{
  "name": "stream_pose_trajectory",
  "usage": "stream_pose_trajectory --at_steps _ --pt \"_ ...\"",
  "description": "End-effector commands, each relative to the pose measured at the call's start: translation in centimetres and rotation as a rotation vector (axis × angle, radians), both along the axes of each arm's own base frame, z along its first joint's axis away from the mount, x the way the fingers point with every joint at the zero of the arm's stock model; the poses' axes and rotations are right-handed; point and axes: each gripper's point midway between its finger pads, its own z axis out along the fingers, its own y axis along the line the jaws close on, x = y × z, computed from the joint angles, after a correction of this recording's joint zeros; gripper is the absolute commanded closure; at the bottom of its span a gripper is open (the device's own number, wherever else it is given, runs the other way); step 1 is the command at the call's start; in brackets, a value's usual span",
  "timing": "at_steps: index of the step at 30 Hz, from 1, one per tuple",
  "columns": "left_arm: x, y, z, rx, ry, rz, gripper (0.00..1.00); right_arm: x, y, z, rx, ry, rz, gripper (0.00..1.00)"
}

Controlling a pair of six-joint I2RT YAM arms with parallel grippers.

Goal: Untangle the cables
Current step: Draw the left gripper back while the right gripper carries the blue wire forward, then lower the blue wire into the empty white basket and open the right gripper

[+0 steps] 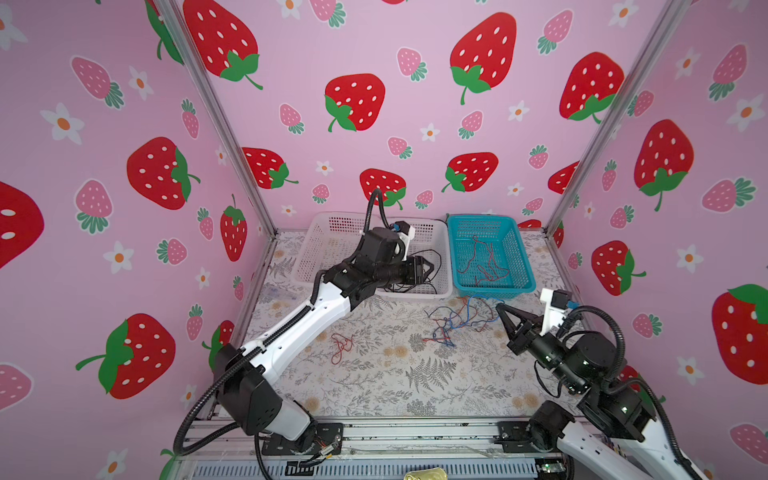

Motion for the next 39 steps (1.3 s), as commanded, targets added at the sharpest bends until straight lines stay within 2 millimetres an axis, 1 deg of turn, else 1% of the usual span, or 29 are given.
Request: stream_pose_trajectory --at_steps 1,3,6,9,11,12,16,18,20,23,24,28,32,37,39 --pt "-1.7 1.3 -0.1 -0.039 0.001 0.026 0.48 1.2 -0.4 -0.1 0.035 -0.009 -0.067 1.0" --pt "-3.2 2.7 -0.6 -0.019 0.0 0.037 0.47 1.9 -1.3 -0.6 0.006 -0.006 -0.13 1.0" --pt "-4.9 5.0 -0.5 0.015 -0.03 0.06 0.46 1.9 -1.3 0.1 0.018 -0.04 -0.131 1.0" --pt "-6.5 7.0 -0.5 0.055 -0.044 0.074 0.45 1.7 0.0 1.3 0.025 -0.057 -0.069 1.0" --pt "-7.6 8.4 -0.6 0.101 -0.058 0.074 0.42 2.0 1.3 2.1 0.009 -0.047 -0.027 1.0" --pt "-7.7 9.3 -0.8 0.138 -0.069 0.097 0.41 2.1 1.8 2.3 0.002 -0.042 -0.012 1.0" --pt "-8.9 12.9 -1.6 0.268 -0.107 0.152 0.31 3.0 3.7 4.1 -0.023 -0.035 0.032 1.0" --pt "-9.6 14.3 -1.8 0.309 -0.124 0.175 0.27 3.5 4.6 5.3 -0.035 -0.042 0.051 1.0" --pt "-10.1 15.9 -1.9 0.34 -0.146 0.208 0.2 4.1 5.6 6.8 -0.046 -0.049 0.067 1.0" --pt "-10.6 17.7 -1.7 0.364 -0.191 0.258 0.12 5.1 7.6 8.7 -0.072 -0.048 0.109 1.0" --pt "-10.7 18.2 -1.7 0.377 -0.205 0.276 0.1 5.8 8.5 8.7 -0.083 -0.033 0.123 1.0" --pt "-10.9 20.5 -1.7 0.4 -0.259 0.367 0.01 7.6 11.7 10.3 -0.084 -0.025 0.181 1.0" --pt "-11.1 22.6 -1.8 0.398 -0.302 0.47 0.01 9.4 15.0 11.0 -0.082 -0.018 0.22 1.0" --pt "-11.3 23.5 -1.2 0.364 -0.342 0.523 0.01 11.7 19.0 11.3 -0.069 -0.028 0.259 1.0" --pt "-11.3 23.9 -1.1 0.37 -0.346 0.542 0.01 13.0 20.5 10.9 -0.076 -0.024 0.26 1.0"
